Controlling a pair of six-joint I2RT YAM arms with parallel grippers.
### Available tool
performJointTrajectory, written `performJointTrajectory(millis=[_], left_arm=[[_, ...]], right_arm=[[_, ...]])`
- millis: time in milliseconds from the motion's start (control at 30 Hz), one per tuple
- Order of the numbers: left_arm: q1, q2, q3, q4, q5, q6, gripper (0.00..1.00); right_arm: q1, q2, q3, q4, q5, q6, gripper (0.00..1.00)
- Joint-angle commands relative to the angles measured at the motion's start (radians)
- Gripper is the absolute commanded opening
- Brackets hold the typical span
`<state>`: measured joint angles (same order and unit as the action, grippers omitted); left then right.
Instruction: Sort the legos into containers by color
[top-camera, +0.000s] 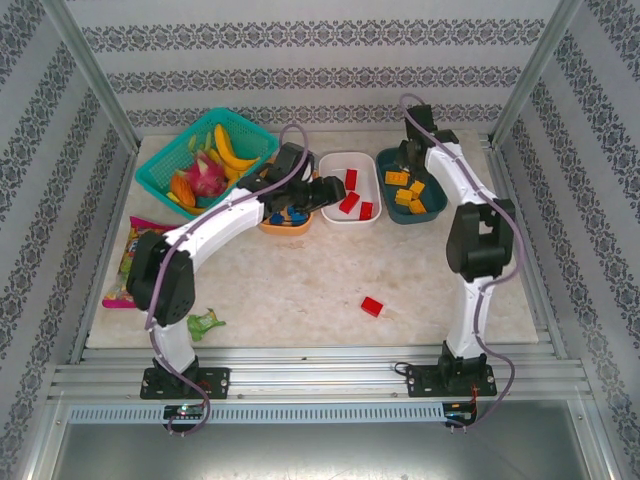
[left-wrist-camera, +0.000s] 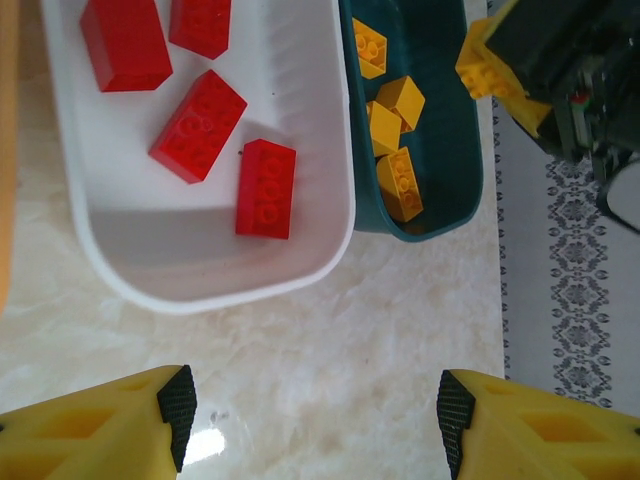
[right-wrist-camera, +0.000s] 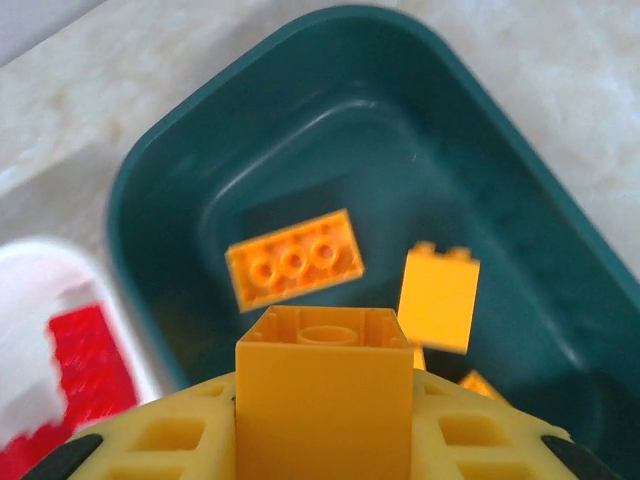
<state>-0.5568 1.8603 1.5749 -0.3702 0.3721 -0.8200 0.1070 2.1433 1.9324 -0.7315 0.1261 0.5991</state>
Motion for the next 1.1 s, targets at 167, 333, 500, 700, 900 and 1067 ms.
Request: performJointTrajectory(millis=[167,333,500,700,900,1067], left_arm=[[-0.017,0.152,0.199,0.025,0.056,0.062,0.67],[-0.017,0.207,0.283,-0.003,0.057,0.058,0.67],[-0.018,0.214,0.3,-0.031,0.043,0.072,0.67],[-0.021,0.188,0.239,-0.026,0.026,0.066,0.67],[-0.029,0.154,0.202,-0.047,0.009,0.076,0.67],[-0.035,0.122,0.17,-0.066,-0.003,0.088,0.68]], right_arm=[[-0.059,0.268,0.366,-0.134,-0.072,-0.026,0.3],[-0.064,0.411,0.557,-0.204,-0.063,-0.017,0.3],[-0.064,0.452,0.582,-0.195,0.011,0.006,0.31],[-0.066,0.488,0.593,-0.177,0.057,0.004,0.33],[-0.066,0.519,0.62,-0.185,0.044,0.011,0.42],[-0.058,0.481,0.605,-0.196,0.031,0.005,0.56]])
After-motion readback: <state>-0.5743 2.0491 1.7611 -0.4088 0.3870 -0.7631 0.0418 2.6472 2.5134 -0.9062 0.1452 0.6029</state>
